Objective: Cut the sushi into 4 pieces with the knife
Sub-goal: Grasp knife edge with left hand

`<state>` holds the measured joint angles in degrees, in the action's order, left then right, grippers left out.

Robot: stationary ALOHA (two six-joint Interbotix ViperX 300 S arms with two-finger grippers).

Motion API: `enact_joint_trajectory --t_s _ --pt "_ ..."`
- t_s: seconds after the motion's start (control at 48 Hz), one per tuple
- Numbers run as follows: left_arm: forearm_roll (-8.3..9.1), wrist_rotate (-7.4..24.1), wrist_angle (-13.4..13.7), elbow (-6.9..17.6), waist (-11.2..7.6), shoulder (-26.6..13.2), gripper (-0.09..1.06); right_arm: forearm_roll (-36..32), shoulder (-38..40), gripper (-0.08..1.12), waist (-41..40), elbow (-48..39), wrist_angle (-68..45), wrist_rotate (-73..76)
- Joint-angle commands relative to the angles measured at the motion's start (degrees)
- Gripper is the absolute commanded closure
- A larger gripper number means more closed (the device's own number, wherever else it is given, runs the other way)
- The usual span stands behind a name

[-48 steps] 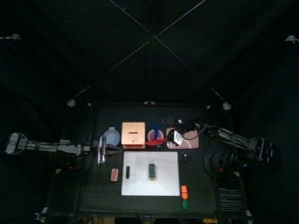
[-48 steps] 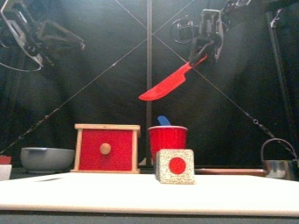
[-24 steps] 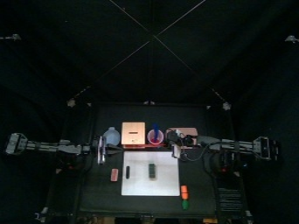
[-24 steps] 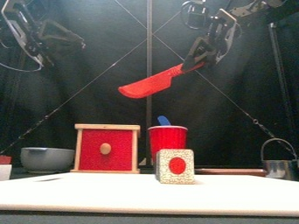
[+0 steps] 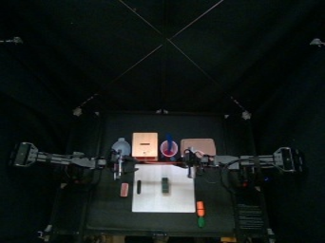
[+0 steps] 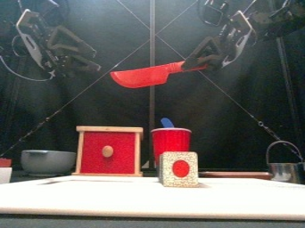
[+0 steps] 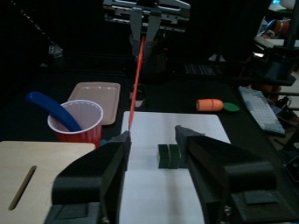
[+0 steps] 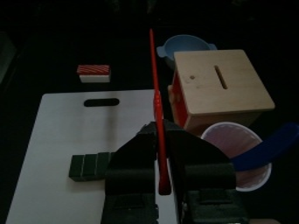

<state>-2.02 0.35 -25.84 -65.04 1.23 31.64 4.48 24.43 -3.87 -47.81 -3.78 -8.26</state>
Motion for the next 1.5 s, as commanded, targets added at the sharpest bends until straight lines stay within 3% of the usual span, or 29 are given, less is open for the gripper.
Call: enact_joint_trajectory --t_s 0.021,0.229,0.396,0.5,0.729,1.062,1.188,1.5 --pt "0.44 0.1 -0.6 2.8 0.09 -1.8 0.02 -0.2 0.4 0.92 0.4 0.3 -1.5 -0.3" --pt "0.62 0.2 -3.0 4.4 1.49 -7.0 0.02 -0.7 0.4 0.92 0.9 -0.6 -3.3 -0.3" --pt "1.41 0.2 -9.8 4.7 2.64 -11.9 0.03 -1.0 0.4 0.92 1.1 -0.8 -3.4 -0.1" --pt "2.02 0.2 -12.7 4.7 2.99 -13.9 0.03 -1.0 0.3 0.92 1.1 -0.8 -3.5 -0.3" --pt "2.72 0.2 -13.3 5.7 3.08 -16.3 0.09 -1.1 0.4 0.92 1.0 -0.9 -3.6 -0.3" --pt "3.60 0.2 -13.8 6.6 3.16 -17.1 0.30 -1.1 0.3 0.92 1.1 -1.1 -3.8 -0.3" --pt "4.04 0.3 -14.1 6.6 3.25 -17.3 0.41 -1.1 0.3 0.92 1.1 -1.8 -4.8 -0.3" --pt "7.21 0.2 -16.5 8.4 3.25 -21.0 0.76 -0.8 0.3 0.93 1.1 -2.9 -6.9 0.0"
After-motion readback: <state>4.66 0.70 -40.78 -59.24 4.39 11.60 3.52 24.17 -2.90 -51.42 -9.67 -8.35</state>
